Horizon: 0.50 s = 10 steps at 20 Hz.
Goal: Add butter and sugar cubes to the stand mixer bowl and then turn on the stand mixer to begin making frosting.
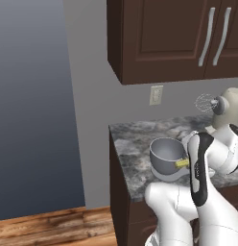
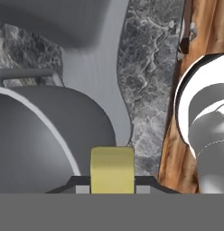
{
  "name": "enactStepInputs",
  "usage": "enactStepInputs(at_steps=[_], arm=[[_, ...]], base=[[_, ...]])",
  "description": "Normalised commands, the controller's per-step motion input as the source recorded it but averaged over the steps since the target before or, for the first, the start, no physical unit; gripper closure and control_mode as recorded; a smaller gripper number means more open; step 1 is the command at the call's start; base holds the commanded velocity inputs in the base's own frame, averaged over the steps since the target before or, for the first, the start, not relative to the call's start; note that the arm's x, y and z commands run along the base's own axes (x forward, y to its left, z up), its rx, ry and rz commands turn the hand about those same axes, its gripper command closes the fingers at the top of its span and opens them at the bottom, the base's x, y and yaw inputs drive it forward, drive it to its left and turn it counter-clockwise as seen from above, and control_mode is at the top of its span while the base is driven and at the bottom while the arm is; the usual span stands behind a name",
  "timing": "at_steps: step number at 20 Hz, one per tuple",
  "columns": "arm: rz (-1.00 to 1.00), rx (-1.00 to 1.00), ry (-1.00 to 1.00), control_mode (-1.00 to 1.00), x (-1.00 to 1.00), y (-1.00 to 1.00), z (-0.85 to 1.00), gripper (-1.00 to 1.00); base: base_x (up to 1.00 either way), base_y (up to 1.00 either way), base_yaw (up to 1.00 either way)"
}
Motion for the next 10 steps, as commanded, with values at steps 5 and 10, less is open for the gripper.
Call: enactStepInputs(at_steps=[5,10], arm=[[-0.01,-0.01,0.21,-1.0,0.72,0.14,0.0,1.0],[0.0,-0.08,0.18,-1.0,0.65,0.11,0.16,1.0]], base=[[0.0,0.0,0.0],[0.0,0.0,0.0]])
